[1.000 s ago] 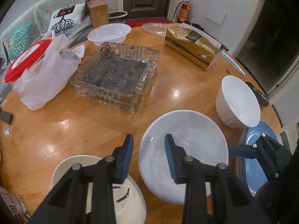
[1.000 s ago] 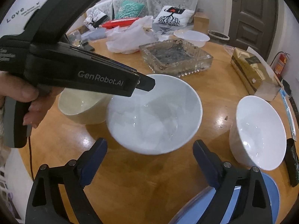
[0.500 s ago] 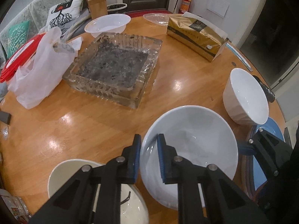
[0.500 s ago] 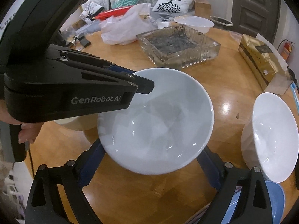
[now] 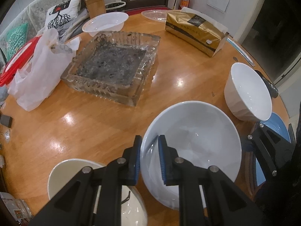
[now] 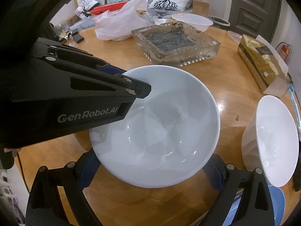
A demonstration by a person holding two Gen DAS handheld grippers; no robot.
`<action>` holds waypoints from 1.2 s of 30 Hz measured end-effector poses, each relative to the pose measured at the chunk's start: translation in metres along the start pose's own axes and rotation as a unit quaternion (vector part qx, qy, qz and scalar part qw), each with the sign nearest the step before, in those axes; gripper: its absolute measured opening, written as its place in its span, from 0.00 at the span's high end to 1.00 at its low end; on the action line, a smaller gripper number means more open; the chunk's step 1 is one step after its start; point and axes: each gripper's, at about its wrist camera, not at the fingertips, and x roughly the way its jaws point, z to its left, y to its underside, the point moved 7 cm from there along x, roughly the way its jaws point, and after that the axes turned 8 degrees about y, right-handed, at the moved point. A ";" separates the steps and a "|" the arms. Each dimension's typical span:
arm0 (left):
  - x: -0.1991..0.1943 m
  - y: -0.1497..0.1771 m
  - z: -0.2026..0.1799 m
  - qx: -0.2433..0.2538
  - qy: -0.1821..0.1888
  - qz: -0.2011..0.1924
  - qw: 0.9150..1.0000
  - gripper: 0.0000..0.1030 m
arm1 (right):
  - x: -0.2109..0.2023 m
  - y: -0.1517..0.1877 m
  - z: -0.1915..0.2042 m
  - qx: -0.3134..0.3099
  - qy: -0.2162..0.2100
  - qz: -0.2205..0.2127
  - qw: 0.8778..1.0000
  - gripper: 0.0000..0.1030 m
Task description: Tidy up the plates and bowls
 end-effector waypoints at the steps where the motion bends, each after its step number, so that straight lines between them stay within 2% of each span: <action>1: -0.002 0.000 -0.001 0.003 -0.002 -0.002 1.000 0.86 | -0.001 0.000 0.000 0.003 -0.002 -0.001 1.000 0.10; 8: -0.021 -0.003 -0.005 0.009 -0.016 -0.016 1.000 0.86 | -0.023 -0.006 0.000 0.008 -0.002 -0.029 1.000 0.10; 19: -0.083 -0.004 -0.002 0.013 -0.037 -0.060 0.997 0.86 | -0.065 -0.029 0.022 -0.010 0.003 -0.068 0.998 0.10; 28: -0.111 0.011 0.030 -0.012 -0.048 -0.076 0.996 0.86 | -0.074 -0.045 0.056 -0.031 -0.006 -0.076 0.997 0.10; 36: -0.115 0.026 0.061 -0.040 -0.050 -0.075 0.995 0.86 | -0.063 -0.058 0.088 -0.057 -0.012 -0.065 0.996 0.10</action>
